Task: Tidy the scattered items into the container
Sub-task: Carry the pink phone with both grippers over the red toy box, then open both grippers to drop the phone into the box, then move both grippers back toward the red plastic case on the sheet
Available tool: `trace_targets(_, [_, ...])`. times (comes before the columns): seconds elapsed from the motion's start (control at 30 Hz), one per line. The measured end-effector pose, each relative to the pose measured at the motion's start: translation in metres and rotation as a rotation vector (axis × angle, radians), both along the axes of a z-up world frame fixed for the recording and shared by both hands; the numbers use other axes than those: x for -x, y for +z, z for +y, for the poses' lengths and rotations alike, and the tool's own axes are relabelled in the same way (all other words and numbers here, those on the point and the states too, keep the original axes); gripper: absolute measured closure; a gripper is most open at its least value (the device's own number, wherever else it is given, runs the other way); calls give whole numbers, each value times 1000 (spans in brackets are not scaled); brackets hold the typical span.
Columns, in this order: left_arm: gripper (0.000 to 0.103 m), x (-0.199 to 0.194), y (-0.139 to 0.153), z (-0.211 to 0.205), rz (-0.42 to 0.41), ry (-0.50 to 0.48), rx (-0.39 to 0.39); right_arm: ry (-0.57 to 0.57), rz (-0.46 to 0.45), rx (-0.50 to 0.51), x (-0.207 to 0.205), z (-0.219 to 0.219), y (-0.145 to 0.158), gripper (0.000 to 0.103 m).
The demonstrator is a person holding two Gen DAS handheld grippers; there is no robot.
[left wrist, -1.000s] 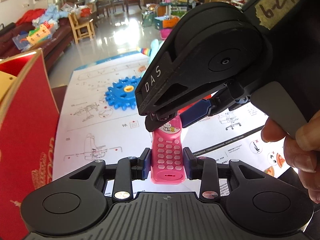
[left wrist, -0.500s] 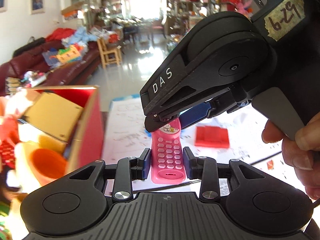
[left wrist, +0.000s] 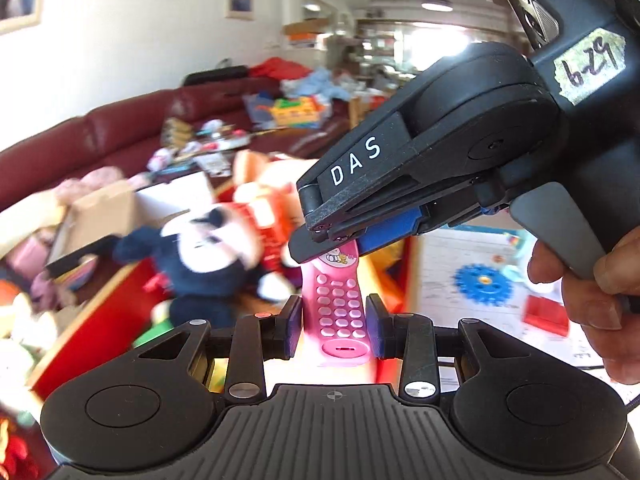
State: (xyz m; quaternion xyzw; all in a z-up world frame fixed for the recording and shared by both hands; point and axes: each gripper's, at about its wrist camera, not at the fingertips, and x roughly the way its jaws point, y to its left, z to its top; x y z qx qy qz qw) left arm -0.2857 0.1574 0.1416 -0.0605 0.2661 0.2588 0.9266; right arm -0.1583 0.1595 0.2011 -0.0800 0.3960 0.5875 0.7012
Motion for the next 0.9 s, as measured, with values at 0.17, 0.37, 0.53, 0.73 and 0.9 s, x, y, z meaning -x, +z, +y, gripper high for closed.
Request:
trace_targets(0.17, [29, 23, -2, 21, 23, 131, 67, 62, 11, -19, 15, 21, -1, 26])
trace_targets(0.37, [5, 26, -4, 16, 35, 144, 80, -19, 41, -20, -4, 5, -8, 20])
trace_targets(0.53, [4, 10, -14, 21, 42, 103, 120, -65, 72, 11, -17, -4, -23, 17])
trace_targets(0.73, [4, -4, -22, 27, 52, 78, 121, -108, 120, 21, -32, -14, -34, 16])
trace_targets(0.9, [4, -14, -18, 27, 49, 68, 102, -137, 142, 7, -43, -21, -36, 15])
